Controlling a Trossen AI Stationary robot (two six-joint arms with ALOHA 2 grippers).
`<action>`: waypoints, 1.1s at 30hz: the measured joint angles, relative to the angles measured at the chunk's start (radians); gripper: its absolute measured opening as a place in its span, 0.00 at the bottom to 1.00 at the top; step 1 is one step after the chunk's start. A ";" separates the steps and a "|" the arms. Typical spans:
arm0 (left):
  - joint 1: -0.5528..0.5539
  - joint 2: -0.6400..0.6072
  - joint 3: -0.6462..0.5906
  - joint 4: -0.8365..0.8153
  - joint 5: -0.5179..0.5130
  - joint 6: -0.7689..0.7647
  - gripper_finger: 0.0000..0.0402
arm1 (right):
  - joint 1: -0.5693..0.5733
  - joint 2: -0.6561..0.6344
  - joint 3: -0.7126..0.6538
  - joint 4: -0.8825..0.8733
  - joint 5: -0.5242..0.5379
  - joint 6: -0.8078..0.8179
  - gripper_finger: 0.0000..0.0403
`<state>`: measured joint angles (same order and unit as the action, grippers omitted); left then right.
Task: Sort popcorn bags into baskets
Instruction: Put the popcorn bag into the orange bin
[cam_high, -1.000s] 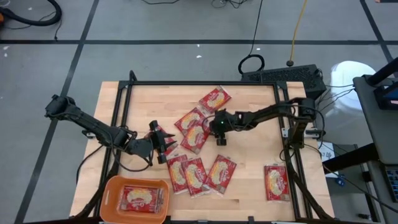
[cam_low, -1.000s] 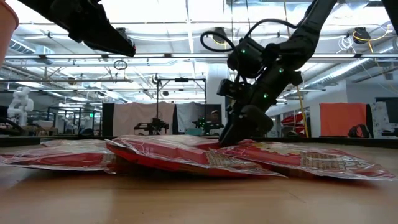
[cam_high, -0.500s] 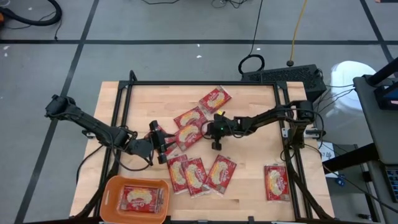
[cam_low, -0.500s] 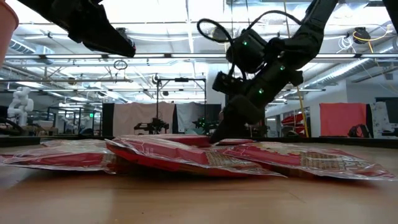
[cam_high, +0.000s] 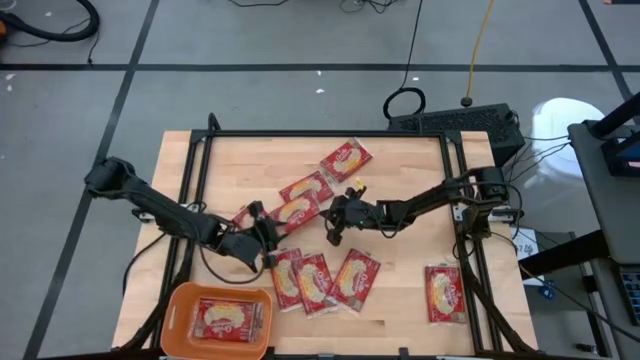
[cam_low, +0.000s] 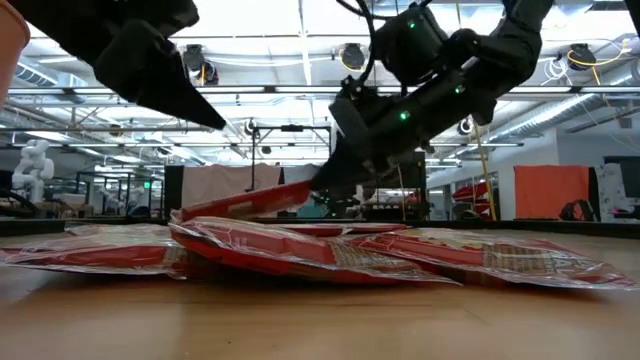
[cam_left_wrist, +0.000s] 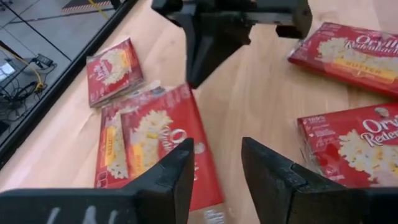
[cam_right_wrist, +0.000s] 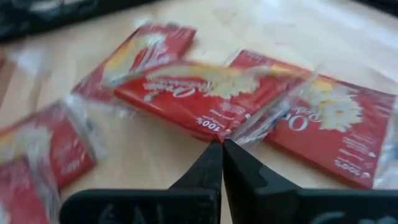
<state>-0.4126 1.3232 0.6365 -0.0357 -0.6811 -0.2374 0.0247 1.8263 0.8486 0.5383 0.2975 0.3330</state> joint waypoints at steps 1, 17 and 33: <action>0.004 0.014 0.000 0.016 0.000 0.001 0.37 | 0.004 0.000 0.000 0.009 0.024 0.024 0.00; 0.120 0.226 0.001 0.198 0.000 0.040 0.62 | 0.015 -0.001 0.000 0.130 0.093 0.153 0.00; 0.192 0.346 0.001 0.251 -0.151 0.071 0.63 | 0.030 -0.002 0.000 0.153 0.064 0.142 0.00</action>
<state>-0.2206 1.6688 0.6373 0.2149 -0.8324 -0.1666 0.0546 1.8248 0.8490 0.6916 0.3614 0.4751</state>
